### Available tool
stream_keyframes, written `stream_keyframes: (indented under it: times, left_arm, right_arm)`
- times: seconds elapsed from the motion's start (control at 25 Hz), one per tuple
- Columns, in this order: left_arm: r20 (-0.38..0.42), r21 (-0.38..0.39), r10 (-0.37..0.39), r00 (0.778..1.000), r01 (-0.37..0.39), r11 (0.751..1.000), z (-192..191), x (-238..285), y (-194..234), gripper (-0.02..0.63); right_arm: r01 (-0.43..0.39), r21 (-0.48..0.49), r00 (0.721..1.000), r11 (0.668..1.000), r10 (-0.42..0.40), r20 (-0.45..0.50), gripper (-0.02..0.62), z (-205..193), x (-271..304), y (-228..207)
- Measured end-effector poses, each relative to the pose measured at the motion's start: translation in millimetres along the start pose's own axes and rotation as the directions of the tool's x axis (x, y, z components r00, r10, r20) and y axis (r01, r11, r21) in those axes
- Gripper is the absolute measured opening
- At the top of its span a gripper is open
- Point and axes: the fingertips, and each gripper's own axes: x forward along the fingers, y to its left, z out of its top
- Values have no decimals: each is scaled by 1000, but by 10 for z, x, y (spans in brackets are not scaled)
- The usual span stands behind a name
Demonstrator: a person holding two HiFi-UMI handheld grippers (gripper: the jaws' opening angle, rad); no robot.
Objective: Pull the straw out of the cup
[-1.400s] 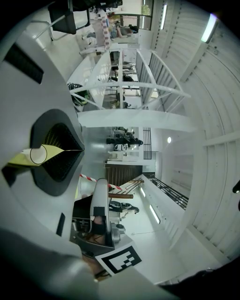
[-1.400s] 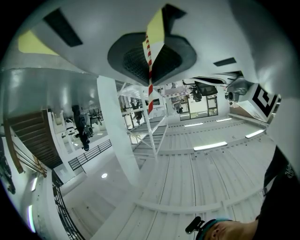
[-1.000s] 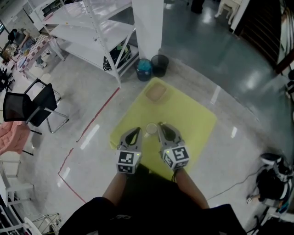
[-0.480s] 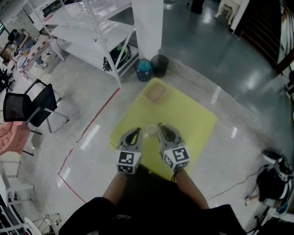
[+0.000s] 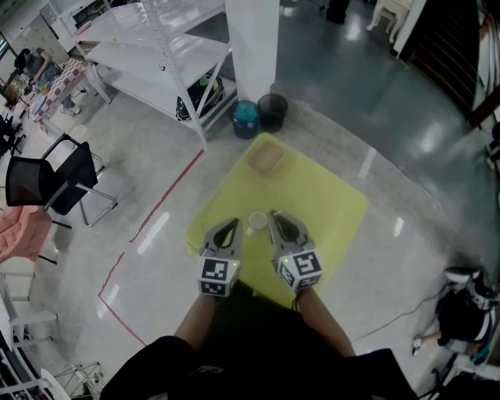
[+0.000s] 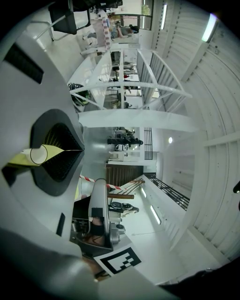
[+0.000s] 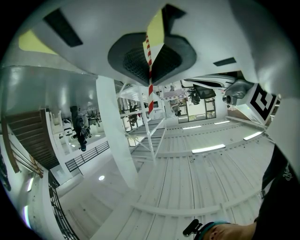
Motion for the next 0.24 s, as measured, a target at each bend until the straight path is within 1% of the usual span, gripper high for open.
stream_keyframes:
  times: [0.24]
  left_arm:
    - [1, -4, 2, 1000, -2, 1000, 33, 34, 22, 44]
  right_arm:
    - [-3, -1, 1000, 1000, 3, -2, 31, 18, 37, -29]
